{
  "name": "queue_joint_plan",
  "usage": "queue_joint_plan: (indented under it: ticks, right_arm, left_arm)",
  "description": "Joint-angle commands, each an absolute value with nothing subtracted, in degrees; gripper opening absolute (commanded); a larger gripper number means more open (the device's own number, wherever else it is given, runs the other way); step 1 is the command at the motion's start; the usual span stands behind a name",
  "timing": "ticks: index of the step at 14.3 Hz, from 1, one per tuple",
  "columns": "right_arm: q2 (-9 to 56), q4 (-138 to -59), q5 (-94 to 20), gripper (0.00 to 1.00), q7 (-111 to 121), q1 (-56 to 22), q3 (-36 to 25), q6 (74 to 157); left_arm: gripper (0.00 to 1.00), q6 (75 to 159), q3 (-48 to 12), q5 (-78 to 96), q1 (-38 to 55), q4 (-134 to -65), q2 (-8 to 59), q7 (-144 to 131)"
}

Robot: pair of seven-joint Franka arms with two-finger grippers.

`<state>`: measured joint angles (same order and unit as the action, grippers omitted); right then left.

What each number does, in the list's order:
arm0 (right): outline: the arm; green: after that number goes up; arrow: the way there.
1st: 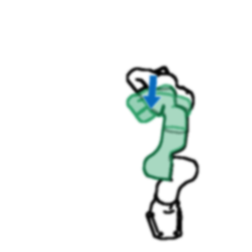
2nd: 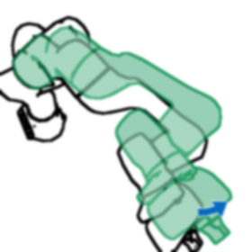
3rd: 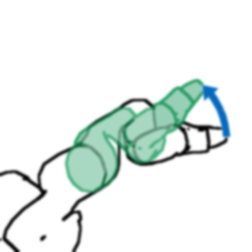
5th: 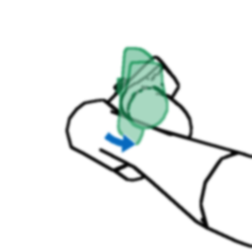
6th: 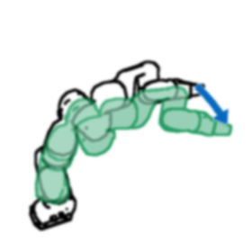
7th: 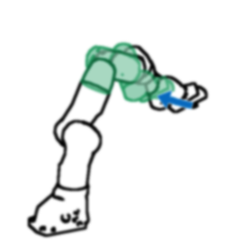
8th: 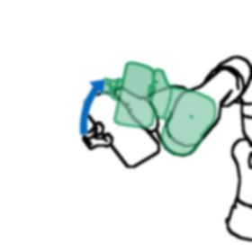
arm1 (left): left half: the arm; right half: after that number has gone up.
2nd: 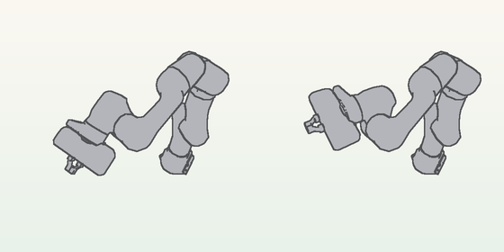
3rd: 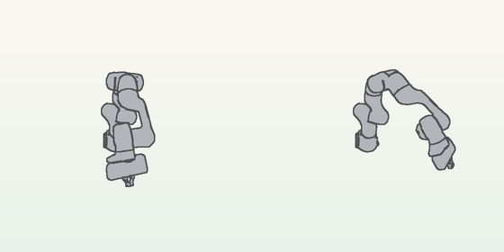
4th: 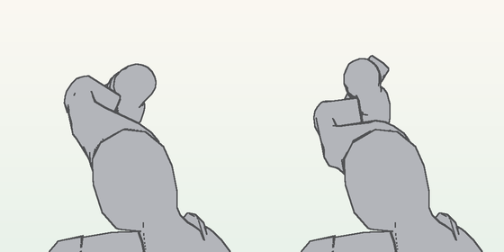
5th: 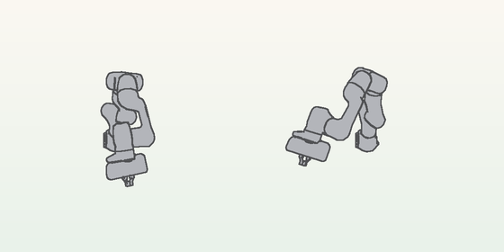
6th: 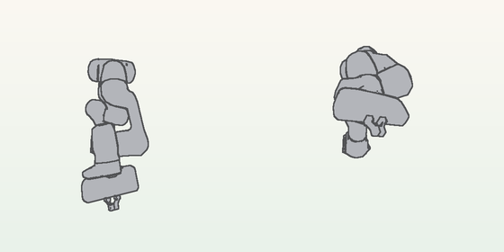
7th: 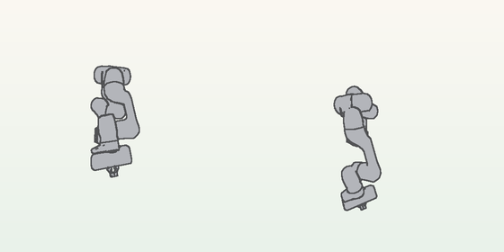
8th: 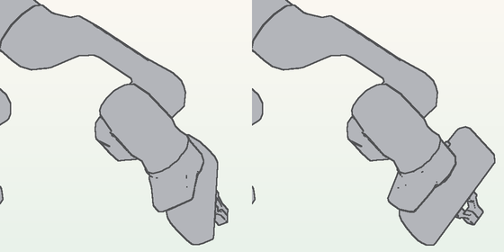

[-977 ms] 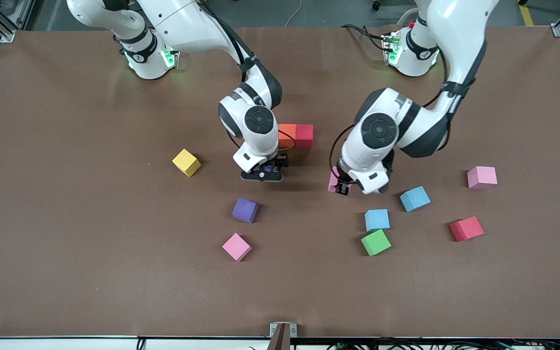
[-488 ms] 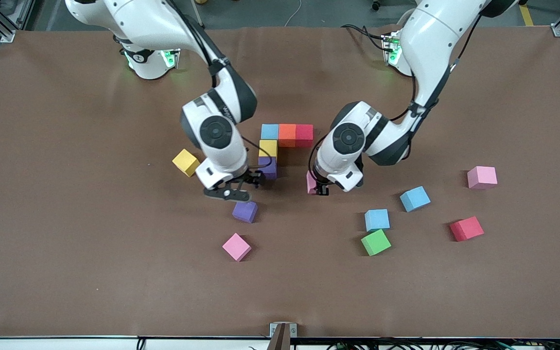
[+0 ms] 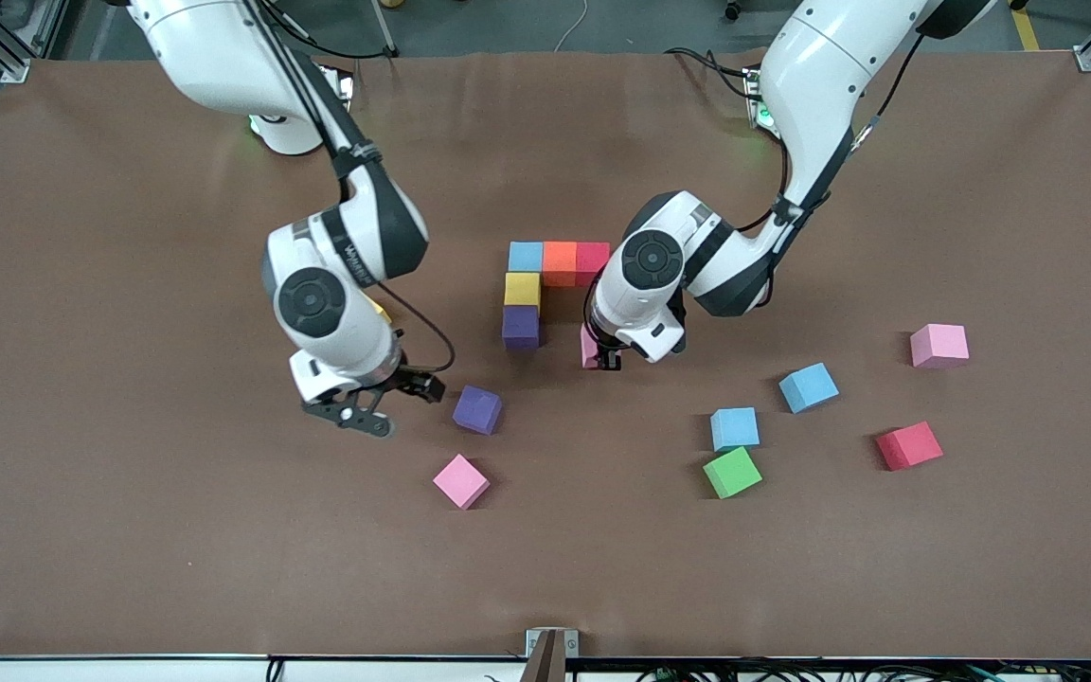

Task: Arrange 11 blocks into digit 3

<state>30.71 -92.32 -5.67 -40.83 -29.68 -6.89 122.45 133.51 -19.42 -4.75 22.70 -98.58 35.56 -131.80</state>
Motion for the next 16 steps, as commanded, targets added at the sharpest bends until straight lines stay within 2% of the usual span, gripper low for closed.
queue_joint_plan:
  ticks: [1,4,6,13,16]
  right_arm:
    - [29.44,-93.52,-5.10,1.00,-40.87,-27.69,-5.89,122.61]
    - [31.11,-91.16,-5.71,1.00,-41.40,-28.39,-5.80,123.05]
    - [32.51,-89.22,-5.63,1.00,-41.40,-28.56,-5.63,123.05]
    - [36.90,-87.63,-5.54,1.00,-43.24,-32.51,-5.36,127.09]
    - [40.42,-83.94,-5.01,1.00,-48.24,-34.54,-5.45,127.62]
  left_arm:
    - [0.03,133.33,-19.16,-4.57,23.82,-98.26,35.07,-133.24]
    - [0.03,133.24,-19.16,-4.57,23.99,-97.56,35.33,-133.33]
    - [0.03,133.24,-18.64,-4.66,26.53,-95.11,37.87,-134.64]
    - [0.03,133.24,-17.58,-5.10,29.35,-95.01,38.93,-136.58]
    - [0.03,133.33,-16.96,-8.25,31.02,-95.01,40.34,-138.59]
